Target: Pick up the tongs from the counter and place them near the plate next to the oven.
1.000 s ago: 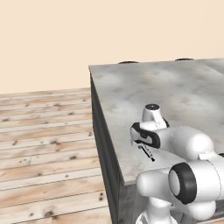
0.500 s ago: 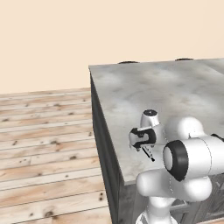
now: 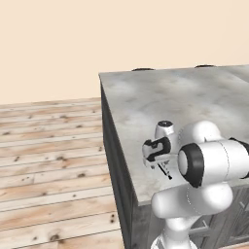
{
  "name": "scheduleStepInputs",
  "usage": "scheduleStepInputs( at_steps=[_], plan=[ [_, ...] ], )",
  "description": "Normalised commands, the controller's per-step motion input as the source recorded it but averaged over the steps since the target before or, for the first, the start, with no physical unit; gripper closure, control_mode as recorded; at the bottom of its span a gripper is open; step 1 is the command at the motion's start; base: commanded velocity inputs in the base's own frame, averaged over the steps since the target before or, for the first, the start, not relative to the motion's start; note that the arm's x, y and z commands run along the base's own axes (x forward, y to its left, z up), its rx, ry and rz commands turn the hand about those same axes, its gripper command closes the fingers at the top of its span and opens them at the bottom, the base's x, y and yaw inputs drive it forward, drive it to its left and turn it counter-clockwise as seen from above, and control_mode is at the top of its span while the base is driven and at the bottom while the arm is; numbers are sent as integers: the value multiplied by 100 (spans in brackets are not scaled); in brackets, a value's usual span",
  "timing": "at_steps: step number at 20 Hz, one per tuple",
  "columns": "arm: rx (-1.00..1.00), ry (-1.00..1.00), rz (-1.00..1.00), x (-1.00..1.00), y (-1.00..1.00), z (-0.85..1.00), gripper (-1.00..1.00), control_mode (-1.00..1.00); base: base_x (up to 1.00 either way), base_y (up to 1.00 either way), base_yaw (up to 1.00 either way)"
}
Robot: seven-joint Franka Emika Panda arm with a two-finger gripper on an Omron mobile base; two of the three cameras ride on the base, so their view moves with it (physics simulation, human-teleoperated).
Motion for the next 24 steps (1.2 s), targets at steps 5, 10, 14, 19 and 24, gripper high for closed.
scheduleStepInputs(
  at_steps=[5,10,14,19,24],
  plan=[
    [0,-2,0,-10,0,-3,100,-100,0,0,0],
    [0,-18,0,-47,3,60,100,-100,0,0,0],
    [0,-12,-1,-47,6,100,100,-100,0,0,0],
    [0,-1,-3,-42,5,100,100,-100,0,0,0],
    [0,5,-3,-11,0,90,100,-100,0,0,0]
  ],
)
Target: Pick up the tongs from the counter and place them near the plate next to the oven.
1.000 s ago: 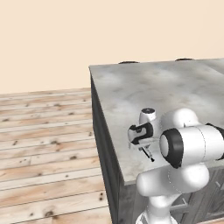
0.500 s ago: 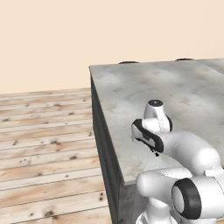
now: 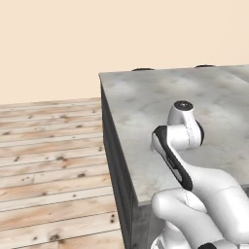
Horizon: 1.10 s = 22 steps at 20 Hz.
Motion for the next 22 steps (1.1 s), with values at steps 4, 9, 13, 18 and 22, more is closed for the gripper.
scheduleStepInputs(
  at_steps=[4,9,13,18,22],
  plan=[
    [0,3,0,-1,0,26,100,100,-27,0,0],
    [0,0,0,0,0,0,100,100,-100,19,9],
    [0,0,0,0,0,0,100,100,-46,50,53],
    [0,0,0,0,0,0,100,100,12,51,63],
    [0,0,0,0,0,0,100,100,57,52,53]
  ],
)
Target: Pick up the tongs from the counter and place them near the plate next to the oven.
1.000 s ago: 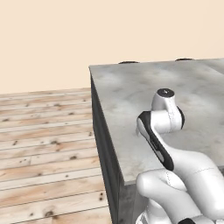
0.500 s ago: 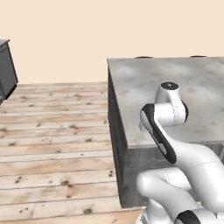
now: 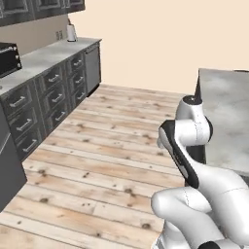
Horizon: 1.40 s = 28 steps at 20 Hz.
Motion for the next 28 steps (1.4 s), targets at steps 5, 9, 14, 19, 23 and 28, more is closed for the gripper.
scheduleStepInputs(
  at_steps=[5,9,14,19,23,28],
  plan=[
    [0,0,0,0,0,0,100,100,64,70,35],
    [0,0,0,0,0,0,100,100,94,65,14],
    [0,0,0,0,0,0,100,100,100,43,0],
    [0,0,0,0,0,0,100,100,100,9,0],
    [0,0,0,0,0,0,100,100,100,-8,5],
    [0,0,0,0,0,0,100,100,100,-27,31]
  ],
)
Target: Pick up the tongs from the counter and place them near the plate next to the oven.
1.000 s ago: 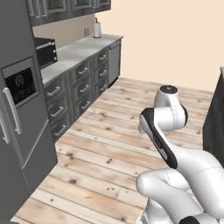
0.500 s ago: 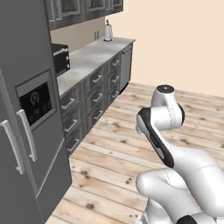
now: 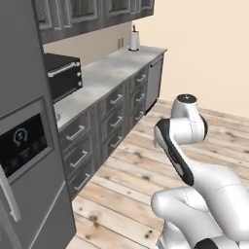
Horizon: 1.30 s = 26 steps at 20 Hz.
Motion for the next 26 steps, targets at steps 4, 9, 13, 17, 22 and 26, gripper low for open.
scheduleStepInputs(
  at_steps=[4,9,13,17,22,26],
  plan=[
    [0,0,0,0,0,0,100,100,100,-22,58],
    [0,0,0,0,0,0,100,100,100,-26,61],
    [0,0,0,0,0,0,100,100,100,-51,52],
    [0,0,0,0,0,0,100,100,97,-57,47],
    [0,0,0,0,0,0,100,100,74,-34,44],
    [0,0,0,0,0,0,100,100,50,-18,42]
  ],
)
